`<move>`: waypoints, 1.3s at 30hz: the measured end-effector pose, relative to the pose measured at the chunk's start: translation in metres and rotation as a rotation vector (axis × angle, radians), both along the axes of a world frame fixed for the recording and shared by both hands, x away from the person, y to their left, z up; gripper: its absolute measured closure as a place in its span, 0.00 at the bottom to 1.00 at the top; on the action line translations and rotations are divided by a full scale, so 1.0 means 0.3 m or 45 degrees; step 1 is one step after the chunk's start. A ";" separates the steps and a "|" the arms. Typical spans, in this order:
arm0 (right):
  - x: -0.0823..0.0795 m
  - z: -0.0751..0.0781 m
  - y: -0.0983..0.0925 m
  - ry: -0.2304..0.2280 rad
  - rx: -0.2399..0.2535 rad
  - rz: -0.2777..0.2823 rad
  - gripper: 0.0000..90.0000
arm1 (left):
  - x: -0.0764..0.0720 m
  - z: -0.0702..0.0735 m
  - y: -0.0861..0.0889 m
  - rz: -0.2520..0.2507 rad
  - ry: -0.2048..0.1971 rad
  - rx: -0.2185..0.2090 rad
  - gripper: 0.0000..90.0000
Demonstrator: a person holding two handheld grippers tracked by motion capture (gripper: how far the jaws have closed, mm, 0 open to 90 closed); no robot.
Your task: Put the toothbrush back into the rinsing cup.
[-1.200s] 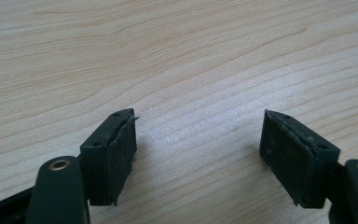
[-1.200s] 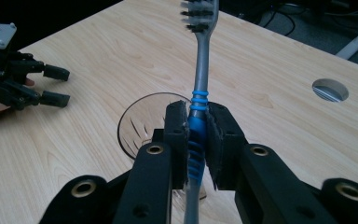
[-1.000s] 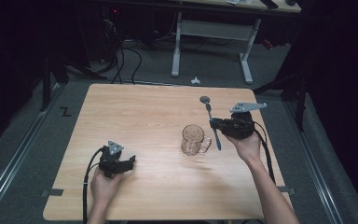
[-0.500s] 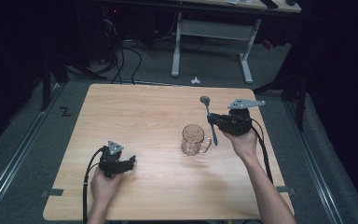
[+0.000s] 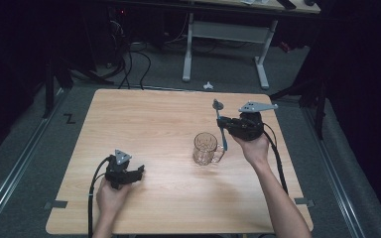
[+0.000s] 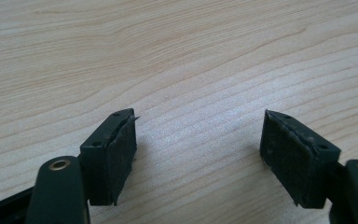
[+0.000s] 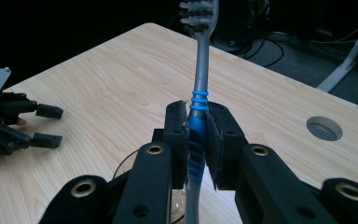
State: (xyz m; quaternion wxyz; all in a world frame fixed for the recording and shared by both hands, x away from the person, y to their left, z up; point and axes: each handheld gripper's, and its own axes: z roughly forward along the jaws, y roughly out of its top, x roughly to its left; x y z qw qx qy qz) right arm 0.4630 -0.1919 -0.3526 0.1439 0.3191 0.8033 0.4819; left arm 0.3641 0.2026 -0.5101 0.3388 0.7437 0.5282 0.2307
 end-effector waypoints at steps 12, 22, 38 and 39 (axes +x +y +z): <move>0.015 -0.011 0.020 -0.001 0.012 0.000 0.88 | 0.000 0.000 0.001 -0.002 0.001 -0.002 0.31; 0.019 -0.025 0.027 0.003 0.017 0.002 0.88 | 0.000 0.000 0.000 -0.001 0.001 0.001 0.31; 0.010 -0.028 0.011 0.015 -0.013 0.001 0.88 | 0.000 0.000 0.000 0.001 -0.001 -0.001 0.31; 0.009 -0.027 0.009 0.013 -0.014 0.002 0.88 | 0.000 0.000 0.000 0.000 0.000 -0.001 0.31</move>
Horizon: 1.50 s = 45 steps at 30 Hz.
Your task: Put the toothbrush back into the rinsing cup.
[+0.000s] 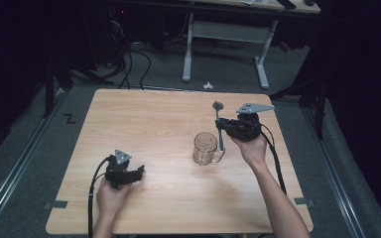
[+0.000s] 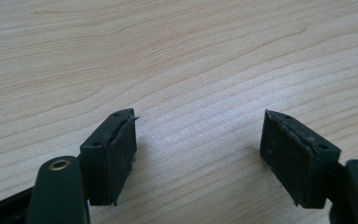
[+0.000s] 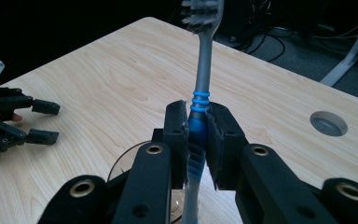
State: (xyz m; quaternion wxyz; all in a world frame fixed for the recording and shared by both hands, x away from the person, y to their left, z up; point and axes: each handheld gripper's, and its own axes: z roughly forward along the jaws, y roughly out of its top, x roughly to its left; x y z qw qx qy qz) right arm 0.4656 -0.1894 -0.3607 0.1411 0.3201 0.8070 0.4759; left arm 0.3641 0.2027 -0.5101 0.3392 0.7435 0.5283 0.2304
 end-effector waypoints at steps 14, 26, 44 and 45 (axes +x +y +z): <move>-0.022 0.005 -0.025 0.006 -0.023 0.004 0.88 | 0.000 0.000 0.000 -0.001 0.001 0.001 0.31; -0.036 0.006 -0.030 0.005 -0.040 0.011 0.88 | 0.000 0.000 0.000 0.000 -0.001 -0.003 0.31; -0.051 -0.012 -0.057 0.014 -0.034 -0.006 0.88 | 0.000 0.000 0.000 0.001 -0.001 0.001 0.31; -0.053 -0.015 -0.058 0.016 -0.034 -0.007 0.88 | 0.000 0.000 0.000 0.000 -0.001 0.001 0.31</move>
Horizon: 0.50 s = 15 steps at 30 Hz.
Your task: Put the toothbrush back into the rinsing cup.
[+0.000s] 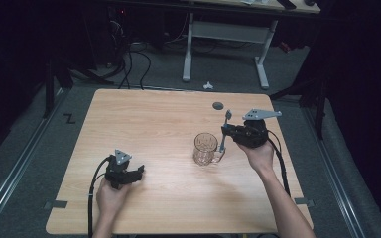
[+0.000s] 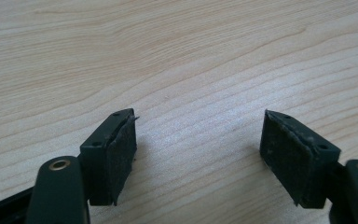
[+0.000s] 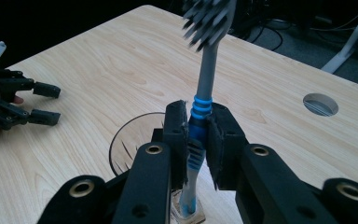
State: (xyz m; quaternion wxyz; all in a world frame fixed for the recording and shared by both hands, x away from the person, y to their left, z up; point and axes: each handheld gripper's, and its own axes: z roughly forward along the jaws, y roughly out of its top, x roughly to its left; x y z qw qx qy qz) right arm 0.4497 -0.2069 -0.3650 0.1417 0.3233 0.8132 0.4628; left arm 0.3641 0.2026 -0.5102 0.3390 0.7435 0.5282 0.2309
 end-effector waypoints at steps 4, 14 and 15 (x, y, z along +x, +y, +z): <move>-0.004 -0.007 -0.002 0.003 -0.001 -0.003 0.88 | 0.000 0.000 0.000 0.000 0.000 0.000 0.31; -0.011 -0.024 -0.011 0.011 -0.003 -0.007 0.88 | 0.000 0.000 0.000 -0.002 0.001 0.002 0.31; -0.012 -0.025 -0.011 0.010 -0.005 -0.006 0.88 | 0.000 0.000 0.000 -0.002 0.001 0.001 0.31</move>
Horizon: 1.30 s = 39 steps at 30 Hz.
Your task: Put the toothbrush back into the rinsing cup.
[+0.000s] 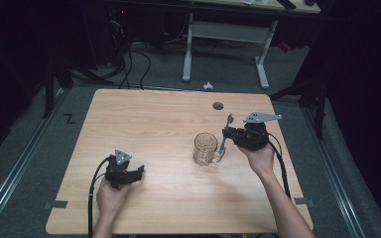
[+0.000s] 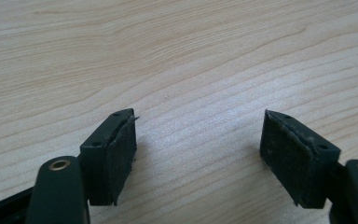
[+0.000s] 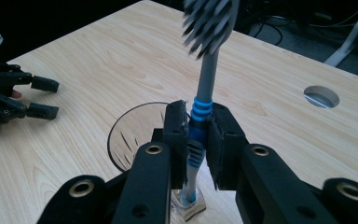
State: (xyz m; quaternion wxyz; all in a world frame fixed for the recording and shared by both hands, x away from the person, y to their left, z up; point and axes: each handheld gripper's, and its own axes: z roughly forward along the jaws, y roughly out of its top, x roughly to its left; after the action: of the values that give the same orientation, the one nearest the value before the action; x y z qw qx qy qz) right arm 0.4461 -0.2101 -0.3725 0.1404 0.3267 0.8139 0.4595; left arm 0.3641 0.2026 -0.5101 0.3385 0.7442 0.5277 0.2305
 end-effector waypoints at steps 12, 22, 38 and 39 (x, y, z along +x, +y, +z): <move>-0.006 -0.025 -0.007 0.010 -0.002 -0.006 0.88 | 0.000 0.000 0.000 0.001 -0.002 0.000 0.31; -0.012 -0.039 0.000 0.009 -0.022 -0.005 0.88 | 0.000 0.000 -0.001 0.001 -0.001 0.002 0.31; -0.007 -0.071 0.011 0.032 -0.045 -0.007 0.88 | 0.000 0.000 -0.001 0.001 -0.001 0.002 0.31; -0.006 -0.075 0.012 0.033 -0.046 -0.006 0.88 | 0.000 0.000 0.000 0.001 -0.001 0.002 0.31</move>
State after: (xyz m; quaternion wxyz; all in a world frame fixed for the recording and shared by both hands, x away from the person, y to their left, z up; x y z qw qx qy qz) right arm 0.4442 -0.2064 -0.3948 0.1369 0.3321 0.8230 0.4401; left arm 0.3641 0.2024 -0.5102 0.3381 0.7441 0.5276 0.2315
